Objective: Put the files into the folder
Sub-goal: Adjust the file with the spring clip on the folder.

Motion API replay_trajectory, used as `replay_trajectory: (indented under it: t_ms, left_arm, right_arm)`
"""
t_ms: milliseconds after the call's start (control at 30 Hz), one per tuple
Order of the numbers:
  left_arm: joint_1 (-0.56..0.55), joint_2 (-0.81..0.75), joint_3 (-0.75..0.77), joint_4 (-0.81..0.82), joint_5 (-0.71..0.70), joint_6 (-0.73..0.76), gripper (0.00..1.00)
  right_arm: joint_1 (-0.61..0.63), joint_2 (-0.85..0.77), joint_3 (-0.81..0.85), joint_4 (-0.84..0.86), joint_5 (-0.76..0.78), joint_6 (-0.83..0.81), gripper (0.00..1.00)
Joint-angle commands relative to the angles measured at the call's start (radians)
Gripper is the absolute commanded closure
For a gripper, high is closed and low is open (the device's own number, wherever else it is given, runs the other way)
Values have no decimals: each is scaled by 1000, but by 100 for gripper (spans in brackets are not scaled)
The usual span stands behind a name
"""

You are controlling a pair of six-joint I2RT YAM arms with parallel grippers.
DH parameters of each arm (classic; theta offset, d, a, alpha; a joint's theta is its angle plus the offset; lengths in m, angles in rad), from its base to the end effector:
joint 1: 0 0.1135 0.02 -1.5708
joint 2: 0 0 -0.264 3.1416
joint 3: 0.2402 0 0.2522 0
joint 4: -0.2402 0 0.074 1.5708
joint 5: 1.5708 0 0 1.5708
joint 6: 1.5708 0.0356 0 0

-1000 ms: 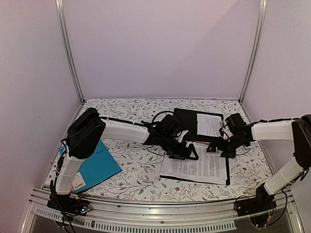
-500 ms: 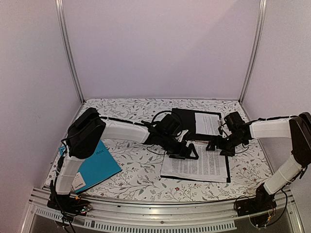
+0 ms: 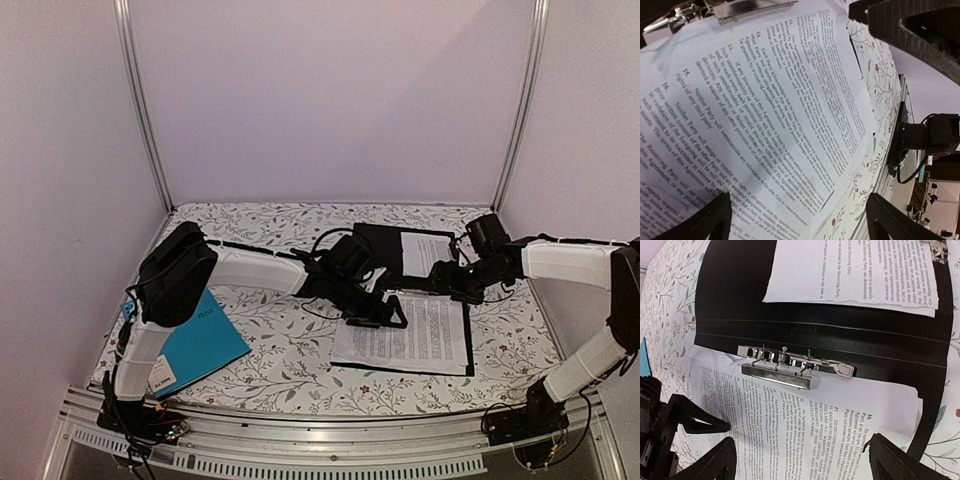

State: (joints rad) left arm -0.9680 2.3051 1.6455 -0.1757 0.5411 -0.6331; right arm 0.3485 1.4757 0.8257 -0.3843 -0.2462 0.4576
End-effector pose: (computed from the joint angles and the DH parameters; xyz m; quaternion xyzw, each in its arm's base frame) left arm 0.2669 -0.4201 0.1293 0.2446 0.8706 -0.4223 0.0622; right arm 0.2618 0.1044 0.1825 0.0197 0.9573 0.2121 0.1955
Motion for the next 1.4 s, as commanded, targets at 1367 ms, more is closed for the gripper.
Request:
replay_trajectory:
  t_ms: [1367]
  left_arm:
    - [3,71,53,-33,0,-25,7]
  right_arm:
    - [-4,210,135,87,0,61,8]
